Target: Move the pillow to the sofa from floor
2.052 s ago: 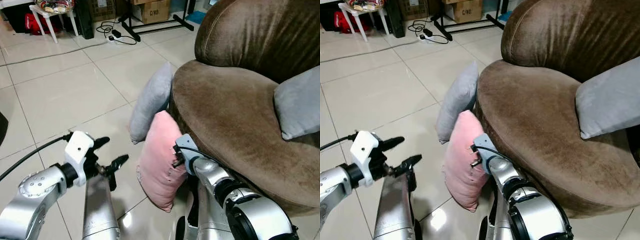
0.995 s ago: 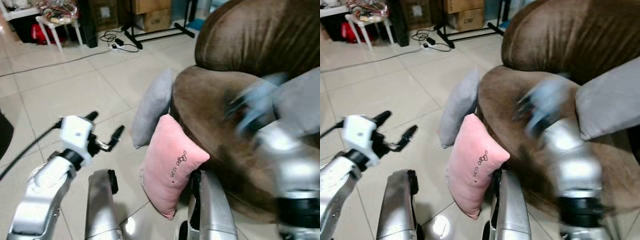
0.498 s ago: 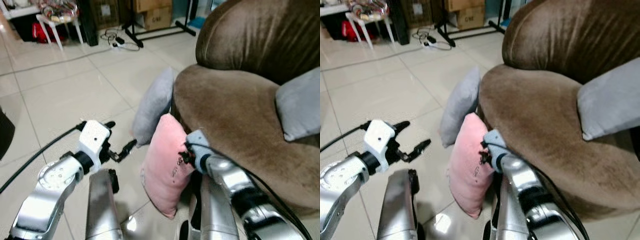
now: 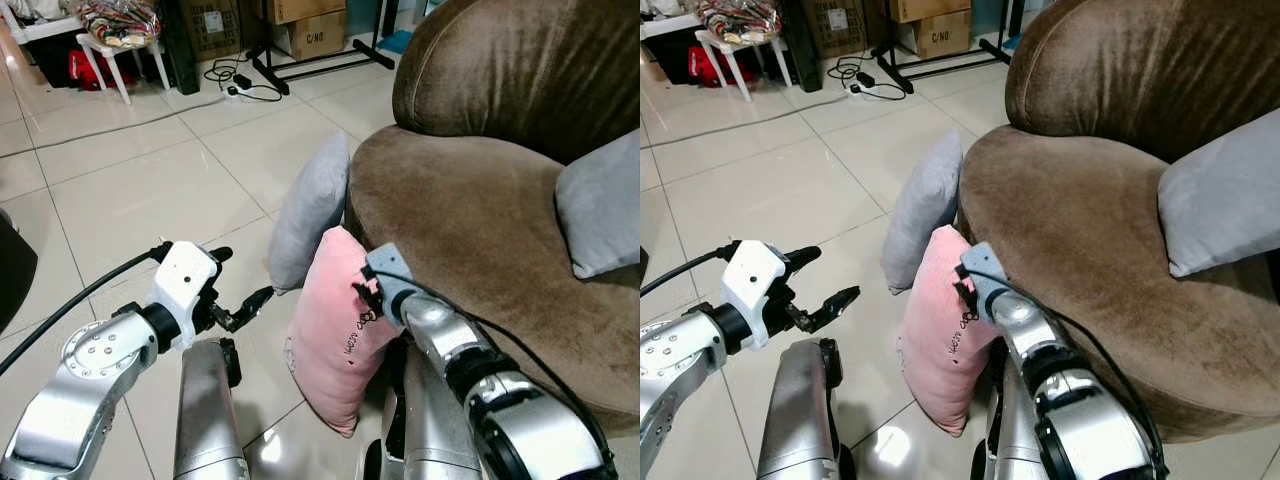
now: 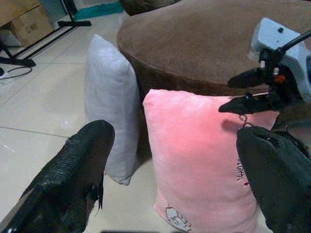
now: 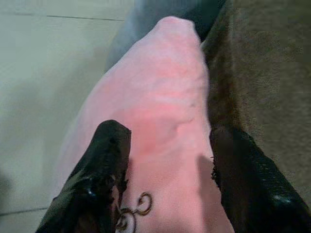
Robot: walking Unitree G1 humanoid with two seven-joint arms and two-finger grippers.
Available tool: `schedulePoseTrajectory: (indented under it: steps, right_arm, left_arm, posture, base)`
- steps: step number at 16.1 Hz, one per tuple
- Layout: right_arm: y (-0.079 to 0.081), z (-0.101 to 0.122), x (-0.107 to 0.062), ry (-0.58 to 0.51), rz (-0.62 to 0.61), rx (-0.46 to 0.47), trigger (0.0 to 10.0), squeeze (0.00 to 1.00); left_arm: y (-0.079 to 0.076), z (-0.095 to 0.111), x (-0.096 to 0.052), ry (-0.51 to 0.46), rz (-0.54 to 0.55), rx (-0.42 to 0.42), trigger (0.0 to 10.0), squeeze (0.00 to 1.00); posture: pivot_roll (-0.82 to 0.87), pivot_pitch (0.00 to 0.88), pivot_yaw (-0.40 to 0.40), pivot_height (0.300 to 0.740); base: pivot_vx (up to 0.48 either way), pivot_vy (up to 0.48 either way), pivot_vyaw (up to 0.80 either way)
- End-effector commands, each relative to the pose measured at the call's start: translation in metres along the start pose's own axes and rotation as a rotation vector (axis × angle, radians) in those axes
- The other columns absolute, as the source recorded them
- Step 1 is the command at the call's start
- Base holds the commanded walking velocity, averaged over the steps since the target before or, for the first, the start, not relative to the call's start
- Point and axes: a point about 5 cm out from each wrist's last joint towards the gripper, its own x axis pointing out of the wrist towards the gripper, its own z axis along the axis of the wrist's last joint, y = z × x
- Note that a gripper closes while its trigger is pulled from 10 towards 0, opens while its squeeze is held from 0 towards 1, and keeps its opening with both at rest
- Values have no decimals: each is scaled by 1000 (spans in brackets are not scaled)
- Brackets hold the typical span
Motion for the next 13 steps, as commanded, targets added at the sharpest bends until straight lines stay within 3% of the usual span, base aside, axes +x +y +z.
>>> schedulePoseTrajectory:
  steps: [1, 6, 7, 11, 12, 13]
  right_arm:
    - [-6, -3, -1, 16, -40, 6, 10000, 1000]
    - [-5, -30, -3, 186, -83, 51, 10000, 1000]
    - [-5, -33, -4, 202, -93, 55, 10000, 0]
    - [9, -46, -5, 256, -40, 37, 10000, 0]
    - [11, -47, -5, 257, -35, 27, 8471, 0]
    - [13, -49, -5, 260, -27, 6, 0, 0]
  left_arm:
    - [2, 3, -4, -3, 8, 3, 10000, 0]
    - [6, 1, -9, 28, 5, 9, 10000, 0]
    - [7, 0, -10, 33, 7, 9, 10000, 0]
    - [10, -1, -14, 49, 10, 9, 10000, 0]
    - [10, -1, -14, 51, 3, 7, 10000, 0]
    - [7, -2, -14, 59, -27, 1, 10000, 0]
  posture:
    - [127, 63, -10, 440]
    - [166, 80, -19, 440]
    - [173, 82, -20, 440]
    - [194, 95, -24, 440]
    - [194, 97, -23, 440]
    - [194, 99, -21, 440]
  base:
    - [0, 0, 0]
    - [0, 0, 0]
    - [0, 0, 0]
    - [0, 0, 0]
    - [0, 0, 0]
    - [0, 0, 0]
